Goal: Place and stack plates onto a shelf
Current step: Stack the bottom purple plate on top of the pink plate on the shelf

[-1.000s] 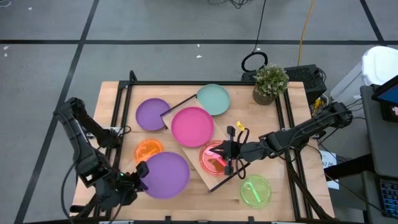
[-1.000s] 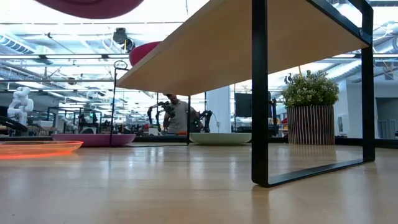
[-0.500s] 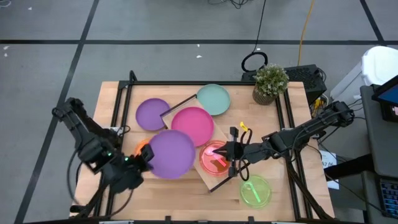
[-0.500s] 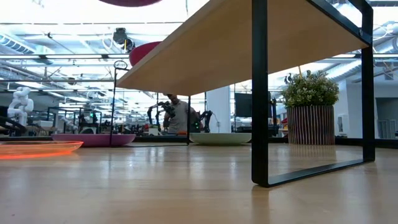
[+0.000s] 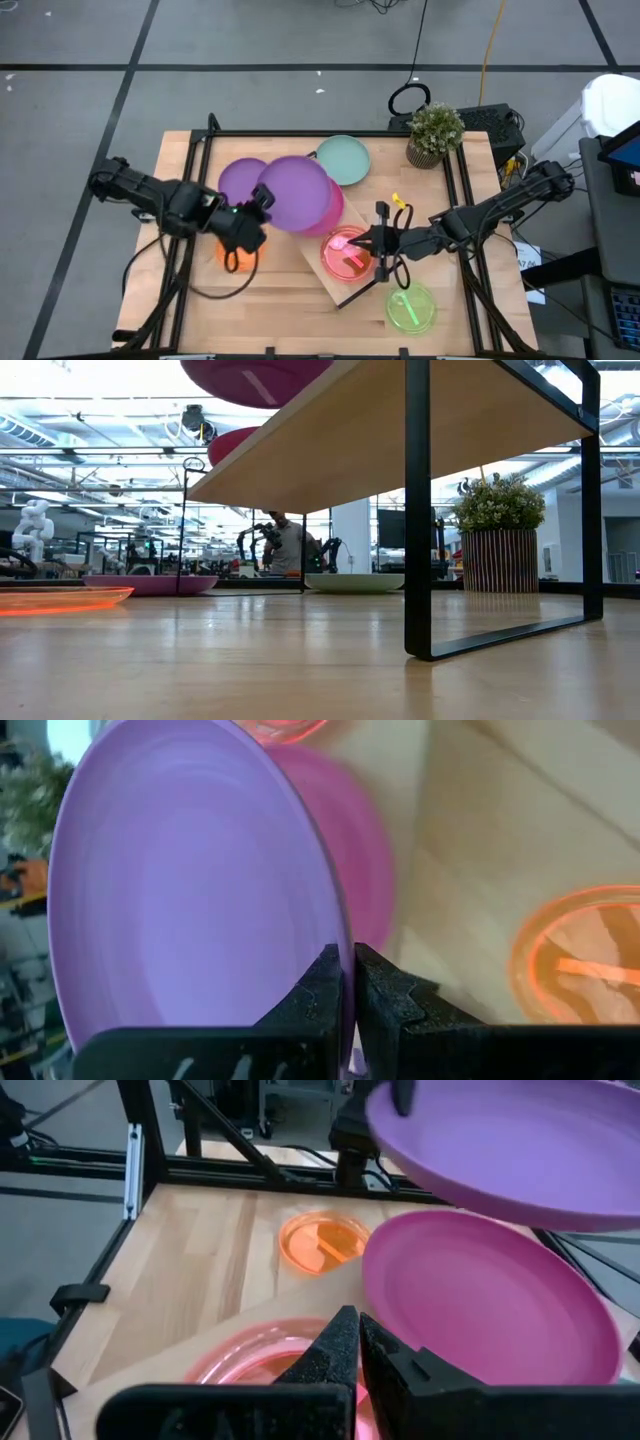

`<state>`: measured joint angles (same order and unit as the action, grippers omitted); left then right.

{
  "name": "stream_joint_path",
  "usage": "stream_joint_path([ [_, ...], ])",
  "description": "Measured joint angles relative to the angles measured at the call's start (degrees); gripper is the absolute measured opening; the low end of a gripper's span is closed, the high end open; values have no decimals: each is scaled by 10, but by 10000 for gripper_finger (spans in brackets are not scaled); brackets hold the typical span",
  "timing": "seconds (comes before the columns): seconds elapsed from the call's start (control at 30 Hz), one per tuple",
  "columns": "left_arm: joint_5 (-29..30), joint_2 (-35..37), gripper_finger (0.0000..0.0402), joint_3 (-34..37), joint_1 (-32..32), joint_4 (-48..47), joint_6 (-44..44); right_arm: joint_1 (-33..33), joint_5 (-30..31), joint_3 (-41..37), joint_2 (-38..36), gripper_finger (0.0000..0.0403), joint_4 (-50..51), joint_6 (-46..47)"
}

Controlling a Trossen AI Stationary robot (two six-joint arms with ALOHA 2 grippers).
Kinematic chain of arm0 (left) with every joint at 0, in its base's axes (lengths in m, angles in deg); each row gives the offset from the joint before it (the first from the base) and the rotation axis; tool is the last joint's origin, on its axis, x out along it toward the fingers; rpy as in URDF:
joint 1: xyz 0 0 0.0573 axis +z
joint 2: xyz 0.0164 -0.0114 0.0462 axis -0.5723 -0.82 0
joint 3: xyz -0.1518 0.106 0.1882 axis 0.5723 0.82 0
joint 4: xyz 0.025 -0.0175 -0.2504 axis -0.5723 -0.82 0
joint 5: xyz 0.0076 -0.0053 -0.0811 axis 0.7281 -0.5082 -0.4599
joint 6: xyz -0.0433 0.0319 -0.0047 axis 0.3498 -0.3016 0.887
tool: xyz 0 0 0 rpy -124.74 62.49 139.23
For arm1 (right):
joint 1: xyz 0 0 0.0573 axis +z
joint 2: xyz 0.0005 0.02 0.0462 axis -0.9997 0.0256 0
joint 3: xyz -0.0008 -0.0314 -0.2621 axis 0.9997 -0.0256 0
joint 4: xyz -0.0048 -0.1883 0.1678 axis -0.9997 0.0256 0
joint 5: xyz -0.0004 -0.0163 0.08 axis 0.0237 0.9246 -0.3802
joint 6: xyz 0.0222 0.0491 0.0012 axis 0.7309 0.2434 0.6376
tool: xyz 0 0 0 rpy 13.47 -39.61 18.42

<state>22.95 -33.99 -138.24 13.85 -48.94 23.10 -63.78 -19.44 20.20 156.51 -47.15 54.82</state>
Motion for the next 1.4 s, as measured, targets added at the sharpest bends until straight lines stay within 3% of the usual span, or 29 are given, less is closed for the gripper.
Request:
stream_joint_path([
  [0.17,-5,0,17,0,38,23,-12,0,1,0,-8,0,5,-3],
  [0.33,-47,-4,17,0,68,74,-25,0,1,0,-8,0,6,-33],
  [0.7,-53,-35,17,1,116,98,-42,0,2,0,-20,0,41,-43],
  [1.0,-55,-87,17,2,127,96,5,0,1,0,-29,0,61,-42],
  [1.4,-55,-114,17,2,95,95,81,0,1,0,-29,0,64,-41],
])
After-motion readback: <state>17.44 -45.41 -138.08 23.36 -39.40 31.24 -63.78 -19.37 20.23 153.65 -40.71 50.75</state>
